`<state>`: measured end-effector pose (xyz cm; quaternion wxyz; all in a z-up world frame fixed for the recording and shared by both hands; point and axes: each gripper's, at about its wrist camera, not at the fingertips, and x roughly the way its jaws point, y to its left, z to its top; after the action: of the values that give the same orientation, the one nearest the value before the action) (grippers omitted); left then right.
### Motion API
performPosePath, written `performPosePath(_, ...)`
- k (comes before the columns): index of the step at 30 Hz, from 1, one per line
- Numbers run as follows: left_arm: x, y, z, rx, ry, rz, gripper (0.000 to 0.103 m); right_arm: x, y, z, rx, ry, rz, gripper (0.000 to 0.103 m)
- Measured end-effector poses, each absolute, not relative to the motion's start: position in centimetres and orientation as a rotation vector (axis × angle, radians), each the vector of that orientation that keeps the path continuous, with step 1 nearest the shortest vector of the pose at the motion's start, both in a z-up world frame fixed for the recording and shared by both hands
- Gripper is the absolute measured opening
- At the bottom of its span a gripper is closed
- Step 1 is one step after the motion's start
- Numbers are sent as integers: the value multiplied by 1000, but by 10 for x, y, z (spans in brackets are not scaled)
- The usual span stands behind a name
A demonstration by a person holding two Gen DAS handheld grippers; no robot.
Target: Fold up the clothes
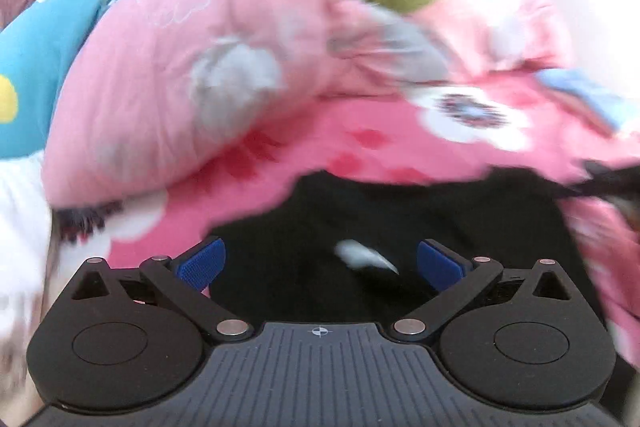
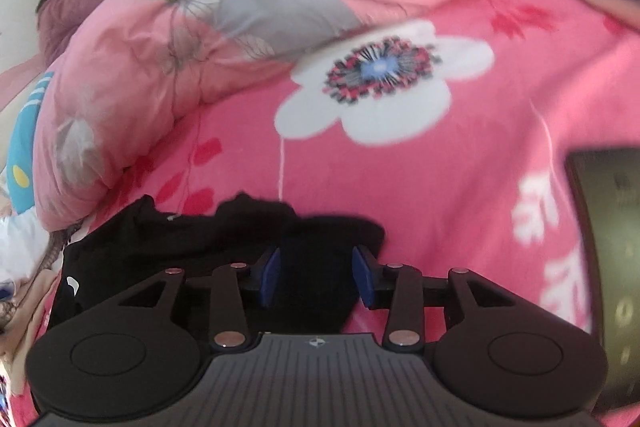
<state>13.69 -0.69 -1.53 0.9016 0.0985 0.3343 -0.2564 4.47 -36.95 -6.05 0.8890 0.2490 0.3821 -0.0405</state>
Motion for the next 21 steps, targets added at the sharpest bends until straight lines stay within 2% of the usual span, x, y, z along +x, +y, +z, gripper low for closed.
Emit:
performPosePath(4, 196, -28, -46, 305, 775, -480, 93, 31, -370, -65, 603, 784, -74, 44)
performPosePath(6, 215, -32, -59, 299, 842, -481, 72, 31, -364, -66, 594, 788, -59, 44)
performPosePath(10, 222, -26, -68, 202, 890, -482, 47, 37, -341, -71, 524, 790, -19, 42)
performPosePath(11, 221, -24, -67, 179, 887, -482, 33, 36, -334, -72, 491, 781, -26, 35)
performPosePath(12, 220, -22, -65, 158, 885, -472, 15, 34, -327, -73, 456, 772, -34, 22)
performPosePath(13, 219, -21, -63, 137, 883, -463, 8, 33, -321, -75, 421, 762, -41, 14)
performPosePath(15, 218, -18, -58, 85, 878, -448, 4, 31, -318, -72, 399, 741, -48, 4)
performPosePath(21, 209, -9, -28, -3, 789, -433, 2, 39, -339, -38, 275, 613, -129, 2)
